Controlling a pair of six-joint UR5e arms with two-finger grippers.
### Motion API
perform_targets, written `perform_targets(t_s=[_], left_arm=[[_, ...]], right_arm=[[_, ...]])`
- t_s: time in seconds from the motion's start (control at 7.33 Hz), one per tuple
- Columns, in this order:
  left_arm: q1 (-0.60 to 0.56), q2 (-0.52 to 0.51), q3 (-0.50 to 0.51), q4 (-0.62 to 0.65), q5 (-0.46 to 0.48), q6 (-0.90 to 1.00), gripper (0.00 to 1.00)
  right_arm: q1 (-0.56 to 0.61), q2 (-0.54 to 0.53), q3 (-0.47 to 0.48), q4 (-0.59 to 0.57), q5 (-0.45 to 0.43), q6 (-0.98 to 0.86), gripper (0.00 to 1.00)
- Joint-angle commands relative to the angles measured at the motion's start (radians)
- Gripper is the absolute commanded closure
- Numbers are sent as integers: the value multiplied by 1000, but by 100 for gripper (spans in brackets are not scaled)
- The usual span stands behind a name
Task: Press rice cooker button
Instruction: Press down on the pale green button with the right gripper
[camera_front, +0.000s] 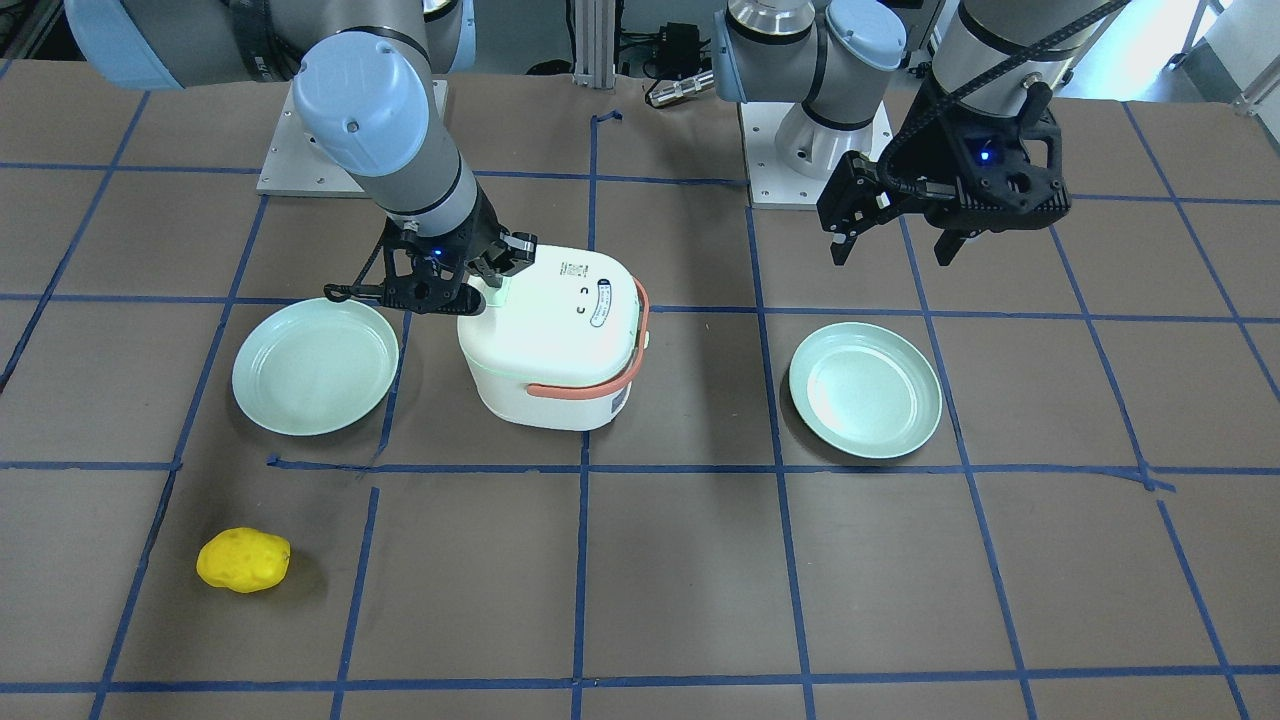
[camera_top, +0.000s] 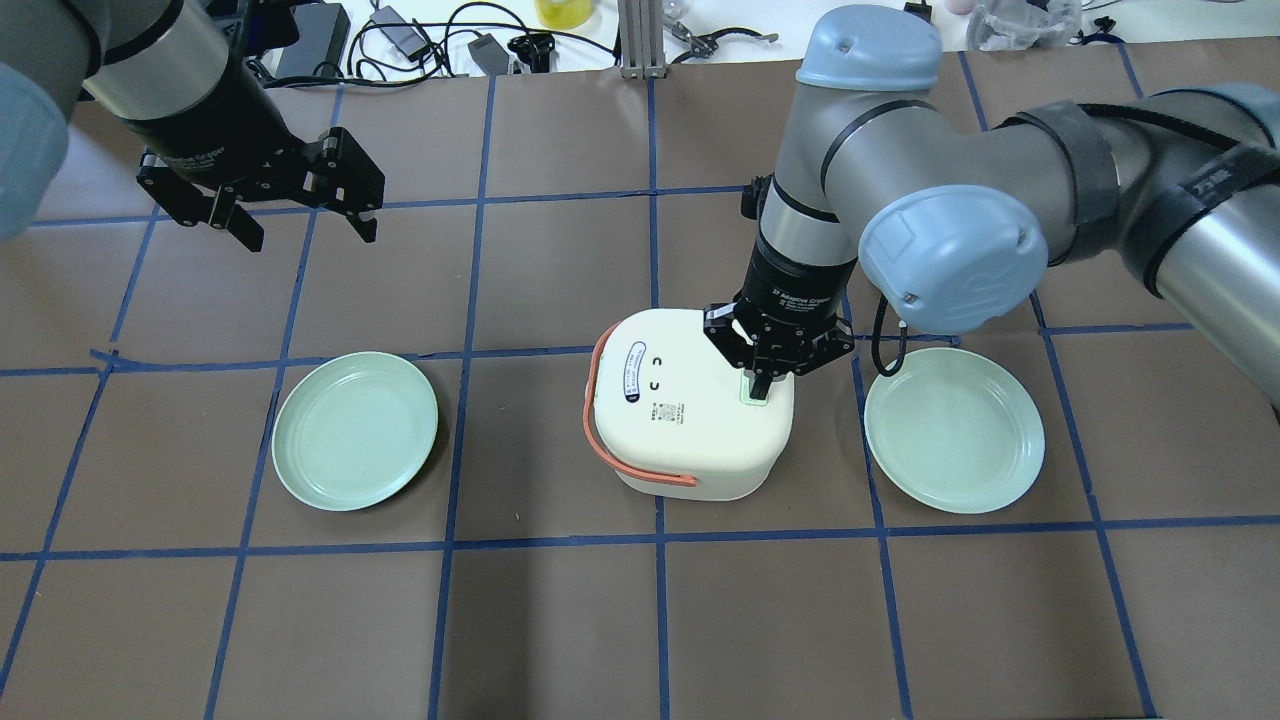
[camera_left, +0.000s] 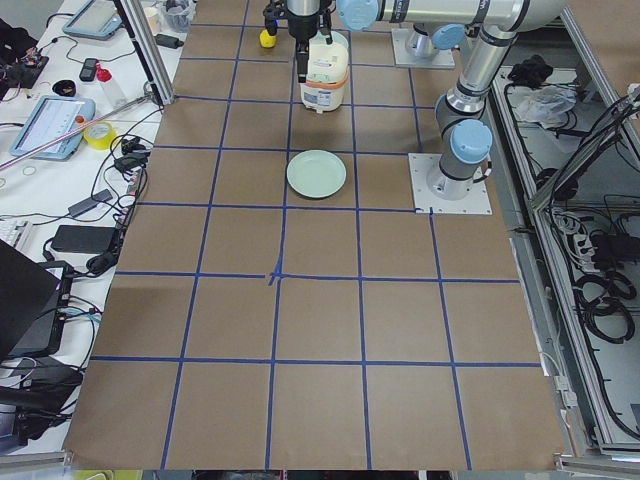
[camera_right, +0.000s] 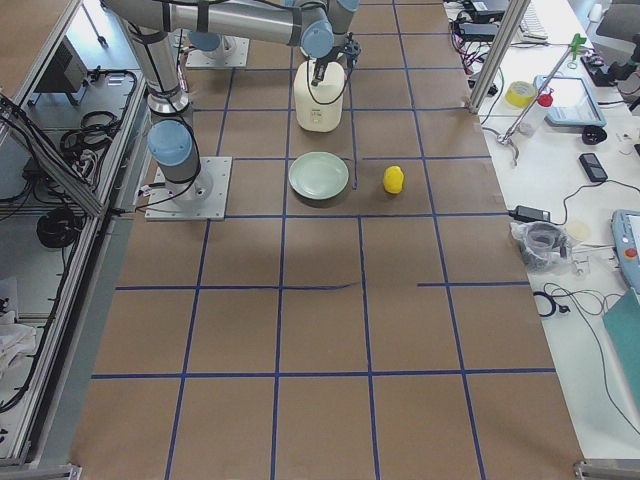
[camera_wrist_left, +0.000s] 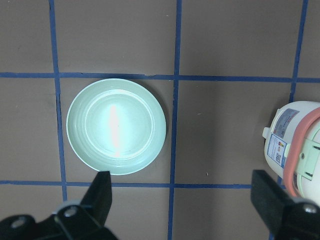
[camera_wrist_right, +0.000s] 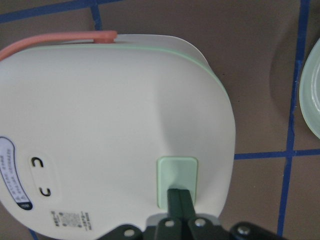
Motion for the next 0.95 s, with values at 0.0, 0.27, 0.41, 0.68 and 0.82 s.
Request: perform_targets(t_s=[0.0,0.27,0.41,0.68,0.82], left_arm=[[0,0,0,0,0,0,0],[0,0,0,0,0,0,0],[0,0,0,0,0,0,0],[0,0,0,0,0,0,0],[0,0,0,0,0,0,0]], right_arm=[[0,2,5,-1,-1,0,100],[0,2,8,2,1,0,100],[0,3,7,-1,1,2,100],[0,3,1,-1,1,6,100],[-1,-6,-27,1,1,59,100]])
